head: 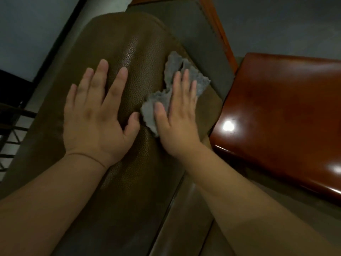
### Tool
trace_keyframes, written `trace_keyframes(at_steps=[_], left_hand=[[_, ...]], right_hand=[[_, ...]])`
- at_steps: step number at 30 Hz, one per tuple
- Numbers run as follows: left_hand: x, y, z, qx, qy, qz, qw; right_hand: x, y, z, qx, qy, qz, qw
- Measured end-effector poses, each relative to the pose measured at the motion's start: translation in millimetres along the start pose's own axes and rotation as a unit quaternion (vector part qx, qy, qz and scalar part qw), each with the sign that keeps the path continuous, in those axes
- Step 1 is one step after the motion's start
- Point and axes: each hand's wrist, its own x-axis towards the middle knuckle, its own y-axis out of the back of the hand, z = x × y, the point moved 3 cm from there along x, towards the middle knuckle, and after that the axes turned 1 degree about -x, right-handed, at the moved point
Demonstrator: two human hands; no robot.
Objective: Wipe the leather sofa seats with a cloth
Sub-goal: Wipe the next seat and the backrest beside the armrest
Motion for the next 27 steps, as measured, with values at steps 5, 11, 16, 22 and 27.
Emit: trace_keyframes(at_steps=[5,11,16,22,27], left_hand=[[0.8,-0.3,-1.1,-0.008,-0.003,0.001,1.000],[1.4,-1.1,-1.9,-0.006,-0.009,0.005,1.000],[0.9,-2.1,-2.5,-0.004,-0.010,0.007,1.000],[-0.9,-3.0,-1.3,-0.006,-0.011,0.015,1.000],[1.1,-4.3,-4.3,-0.004,-0.012,0.010,1.000]], right_hand=[[-15.0,4.0,129.0,-0.059,-0.255,0.007,0.965],[-45.2,-13.6,-2.4,0.008,-0.102,0.000,0.995],[-71.9,-22.7,15.1,-0.013,-0.025,0.023,0.999],[-65.2,-19.1,34.4,0.023,-0.225,0.025,0.974],[-59.9,-24.9,-65.1,0.064,0.012,0.002,0.998]])
